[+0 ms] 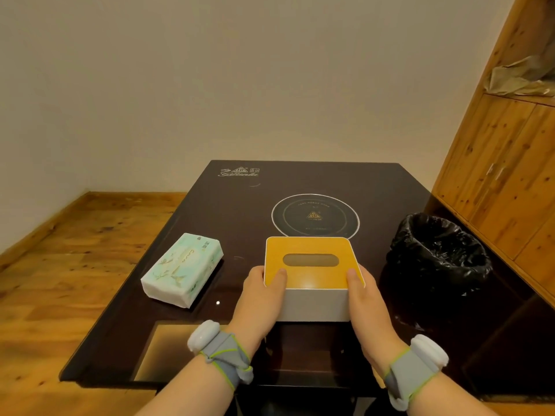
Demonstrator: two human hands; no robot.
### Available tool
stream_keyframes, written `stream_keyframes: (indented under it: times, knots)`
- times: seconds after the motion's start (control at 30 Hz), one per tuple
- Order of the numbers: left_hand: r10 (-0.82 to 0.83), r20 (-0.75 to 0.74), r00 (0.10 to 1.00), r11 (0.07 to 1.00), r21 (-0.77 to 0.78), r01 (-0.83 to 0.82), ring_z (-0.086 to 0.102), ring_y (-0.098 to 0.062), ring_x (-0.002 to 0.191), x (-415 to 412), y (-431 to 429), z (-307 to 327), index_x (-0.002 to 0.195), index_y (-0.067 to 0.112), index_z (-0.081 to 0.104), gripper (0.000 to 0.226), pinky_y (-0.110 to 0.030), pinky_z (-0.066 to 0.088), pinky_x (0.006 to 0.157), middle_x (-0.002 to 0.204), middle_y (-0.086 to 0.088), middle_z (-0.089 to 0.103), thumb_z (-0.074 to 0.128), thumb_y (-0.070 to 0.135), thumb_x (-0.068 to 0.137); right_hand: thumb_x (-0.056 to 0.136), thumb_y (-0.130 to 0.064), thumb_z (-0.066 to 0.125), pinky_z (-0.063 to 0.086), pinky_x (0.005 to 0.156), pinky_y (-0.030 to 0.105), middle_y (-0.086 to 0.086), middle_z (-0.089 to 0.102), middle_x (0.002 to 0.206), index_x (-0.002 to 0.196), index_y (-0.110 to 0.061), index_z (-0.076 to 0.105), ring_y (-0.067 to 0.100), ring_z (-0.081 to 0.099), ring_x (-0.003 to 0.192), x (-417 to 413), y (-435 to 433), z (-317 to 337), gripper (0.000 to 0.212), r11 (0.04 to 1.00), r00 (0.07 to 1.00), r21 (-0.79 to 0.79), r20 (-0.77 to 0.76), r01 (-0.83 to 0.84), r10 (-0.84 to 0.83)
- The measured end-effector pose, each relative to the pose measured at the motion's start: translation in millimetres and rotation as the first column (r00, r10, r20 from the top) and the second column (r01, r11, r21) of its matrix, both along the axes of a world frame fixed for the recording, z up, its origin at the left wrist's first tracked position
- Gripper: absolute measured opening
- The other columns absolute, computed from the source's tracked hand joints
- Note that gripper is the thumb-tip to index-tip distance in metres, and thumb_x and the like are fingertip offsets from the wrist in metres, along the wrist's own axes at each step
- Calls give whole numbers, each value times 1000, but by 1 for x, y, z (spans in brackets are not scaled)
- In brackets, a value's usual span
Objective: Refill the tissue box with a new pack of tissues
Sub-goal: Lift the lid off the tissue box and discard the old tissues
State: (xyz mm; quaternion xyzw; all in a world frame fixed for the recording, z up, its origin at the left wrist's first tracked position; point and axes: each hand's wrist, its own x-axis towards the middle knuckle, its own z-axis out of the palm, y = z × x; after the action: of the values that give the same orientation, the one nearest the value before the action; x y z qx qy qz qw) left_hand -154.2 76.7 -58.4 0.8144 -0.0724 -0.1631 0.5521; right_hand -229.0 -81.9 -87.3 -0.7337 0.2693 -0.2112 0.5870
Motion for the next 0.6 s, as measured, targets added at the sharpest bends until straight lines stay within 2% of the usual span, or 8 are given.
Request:
stream_keyframes:
  times: [0.13,0.2,0.3,0.37,0.4,0.47,0.53,0.6]
  knots:
    - [-2,-129,992,999,-53,-5,59,-13,94,15,3,7,112,21,49,32,-28,47,69,114,-2,58,55,40,88,101,-44,30,32,101,25,-15,51,134,144,-34,39,9,46,127,-9,3,-1,45,994,996,84,61,-76,71]
    - [-31,-132,991,999,-39,26,60,-18,101,29,1,13,125,20,46,47,-33,52,78,118,-2,58,59,38,84,95,-53,31,26,103,20,-20,43,140,148,-37,30,2,39,131,-14,-1,-4,56,985,987,95,81,-146,139]
    - [-147,138,980,967,230,112,45,-24,127,53,-7,29,140,23,38,66,-42,42,105,138,-2,43,62,38,80,67,-85,43,29,101,12,-28,32,147,146,-50,18,-16,35,129,-13,-15,-8,90,969,968,37,66,-245,242]
    - [-337,356,872,885,437,163,38,-23,134,62,-19,48,137,28,43,61,-42,34,111,143,2,40,64,40,81,55,-89,53,34,93,3,-43,28,140,134,-64,15,-30,33,120,-10,-23,-7,91,956,955,-41,43,-292,293]
    - [-444,411,796,831,522,194,38,-21,135,64,-25,56,134,32,47,58,-40,32,112,142,5,42,65,43,80,56,-84,60,34,90,-2,-51,26,136,130,-67,13,-34,31,117,-9,-25,-5,90,944,945,-73,34,-323,326]
    - [-613,364,701,708,648,282,41,-18,133,67,-40,71,133,37,49,64,-37,34,111,142,8,46,67,57,75,64,-61,75,33,87,-7,-57,25,132,130,-66,8,-35,31,117,-6,-27,-3,94,924,928,-100,26,-368,373]
    - [-716,270,644,577,747,329,49,-20,127,67,-57,76,134,35,49,76,-36,42,105,139,7,50,62,73,69,71,-36,83,36,87,-6,-47,29,135,132,-65,4,-32,38,117,-4,-32,-7,103,917,918,-67,7,-394,395]
    - [-784,264,562,478,835,274,57,-24,115,67,-67,73,129,27,54,76,-35,47,96,129,2,58,57,76,71,70,-29,85,41,86,-1,-42,33,135,133,-66,0,-28,43,115,-5,-34,-11,112,909,910,-42,-15,-415,415]
